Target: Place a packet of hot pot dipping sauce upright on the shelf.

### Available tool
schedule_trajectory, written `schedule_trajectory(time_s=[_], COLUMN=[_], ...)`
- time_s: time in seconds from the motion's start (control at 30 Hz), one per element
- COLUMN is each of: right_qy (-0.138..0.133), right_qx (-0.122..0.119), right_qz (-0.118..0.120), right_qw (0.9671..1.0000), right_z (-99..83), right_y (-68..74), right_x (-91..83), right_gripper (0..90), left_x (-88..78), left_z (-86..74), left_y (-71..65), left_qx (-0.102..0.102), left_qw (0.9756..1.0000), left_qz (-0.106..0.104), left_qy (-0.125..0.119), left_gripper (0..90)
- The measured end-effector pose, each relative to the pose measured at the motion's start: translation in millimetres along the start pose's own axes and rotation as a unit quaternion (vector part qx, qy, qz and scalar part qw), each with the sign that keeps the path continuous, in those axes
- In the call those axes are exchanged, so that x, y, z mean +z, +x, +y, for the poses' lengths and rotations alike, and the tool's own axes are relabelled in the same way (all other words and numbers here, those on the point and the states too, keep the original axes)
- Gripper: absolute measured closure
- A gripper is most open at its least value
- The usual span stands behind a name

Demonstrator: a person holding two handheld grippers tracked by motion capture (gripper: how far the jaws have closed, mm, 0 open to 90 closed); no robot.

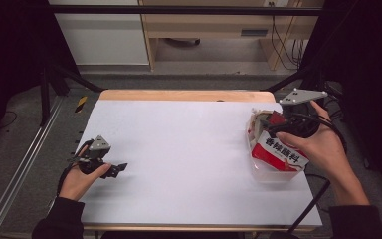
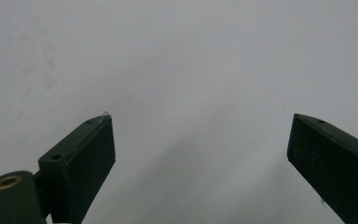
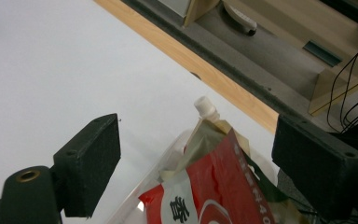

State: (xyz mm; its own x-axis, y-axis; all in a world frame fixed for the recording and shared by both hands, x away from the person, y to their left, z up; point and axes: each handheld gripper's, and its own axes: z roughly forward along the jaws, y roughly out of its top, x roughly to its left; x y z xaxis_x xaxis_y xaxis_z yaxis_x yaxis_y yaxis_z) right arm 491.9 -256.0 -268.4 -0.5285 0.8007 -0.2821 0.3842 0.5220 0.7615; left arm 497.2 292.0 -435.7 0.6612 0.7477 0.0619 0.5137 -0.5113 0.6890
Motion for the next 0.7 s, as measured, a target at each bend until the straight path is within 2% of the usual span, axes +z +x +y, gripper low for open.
schedule_trajectory(time_s=[0.07,0.4,0.7], right_qy=[-0.005,-0.024,-0.033], right_qx=[-0.002,-0.011,-0.004], right_qz=[-0.006,0.002,0.009], right_qw=[1.0000,0.9997,0.9994], right_z=[4.2,22.4,37.4], right_y=[3.1,18.6,34.2], right_x=[0.5,4.7,16.7], right_gripper=[15.5,14.5,12.7], left_x=[-0.1,-0.5,-1.2], left_z=[-0.2,-0.1,-0.1], left_y=[0.1,0.3,1.2], left_qx=[-0.002,-0.002,-0.003], left_qw=[1.0000,1.0000,1.0000], left_qz=[0.000,0.000,0.000], left_qy=[0.000,-0.001,-0.003], left_gripper=[7.7,7.7,7.5])
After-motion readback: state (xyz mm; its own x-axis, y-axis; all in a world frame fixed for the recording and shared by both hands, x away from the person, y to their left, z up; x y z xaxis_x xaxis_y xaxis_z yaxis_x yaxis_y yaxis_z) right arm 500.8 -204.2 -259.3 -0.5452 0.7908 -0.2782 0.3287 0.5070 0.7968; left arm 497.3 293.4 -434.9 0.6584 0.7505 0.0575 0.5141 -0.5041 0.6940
